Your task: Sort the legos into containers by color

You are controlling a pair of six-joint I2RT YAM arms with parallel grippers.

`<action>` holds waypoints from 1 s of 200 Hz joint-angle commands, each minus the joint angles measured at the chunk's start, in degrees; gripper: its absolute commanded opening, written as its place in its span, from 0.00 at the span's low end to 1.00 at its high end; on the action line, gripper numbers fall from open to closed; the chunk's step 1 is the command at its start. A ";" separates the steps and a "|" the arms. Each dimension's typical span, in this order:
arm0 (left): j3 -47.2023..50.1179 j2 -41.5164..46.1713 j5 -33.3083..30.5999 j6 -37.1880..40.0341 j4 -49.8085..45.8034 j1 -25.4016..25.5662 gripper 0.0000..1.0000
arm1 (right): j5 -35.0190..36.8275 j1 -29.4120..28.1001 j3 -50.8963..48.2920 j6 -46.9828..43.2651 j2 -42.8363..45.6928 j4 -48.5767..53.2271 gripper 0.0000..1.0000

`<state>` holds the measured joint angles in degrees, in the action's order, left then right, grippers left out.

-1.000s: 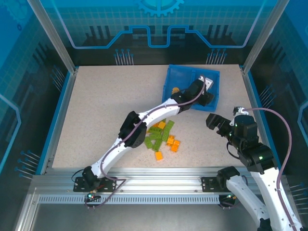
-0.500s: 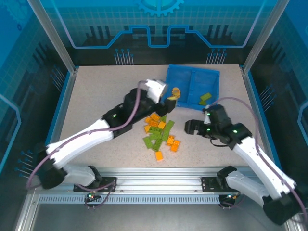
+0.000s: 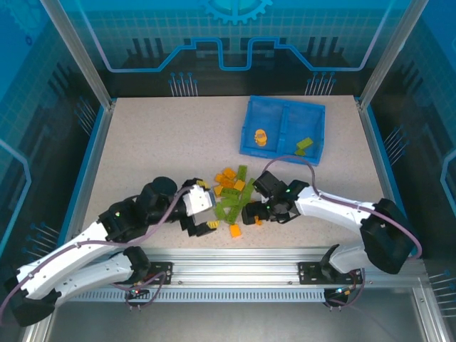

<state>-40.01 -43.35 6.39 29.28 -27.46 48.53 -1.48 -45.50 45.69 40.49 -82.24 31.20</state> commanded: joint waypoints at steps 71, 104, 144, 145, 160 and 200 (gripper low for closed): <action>8.19 0.97 -0.07 10.90 4.68 -0.32 0.99 | 10.51 -1.52 -0.02 5.31 -6.27 0.13 0.50; 8.46 1.60 0.03 10.89 5.84 -0.93 0.99 | 14.46 -1.52 -0.59 6.80 -1.60 3.34 0.37; 8.89 3.40 -0.26 10.80 7.93 -1.59 0.99 | 21.70 -1.20 3.50 5.08 6.04 8.27 0.32; 8.89 3.47 -0.29 10.76 8.03 -1.64 0.99 | 21.70 -1.20 3.50 5.08 6.04 8.27 0.32; 9.15 4.30 -0.50 10.39 9.19 -2.34 0.99 | 25.01 -0.19 7.81 0.74 7.70 7.69 0.32; 7.74 3.76 -0.68 8.09 11.05 -5.63 0.99 | 26.61 8.46 22.56 -14.77 -0.42 -1.52 0.32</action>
<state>-31.68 -39.48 6.07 38.96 -18.90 44.69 21.15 -41.91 60.18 36.05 -77.52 36.07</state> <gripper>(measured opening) 0.987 0.322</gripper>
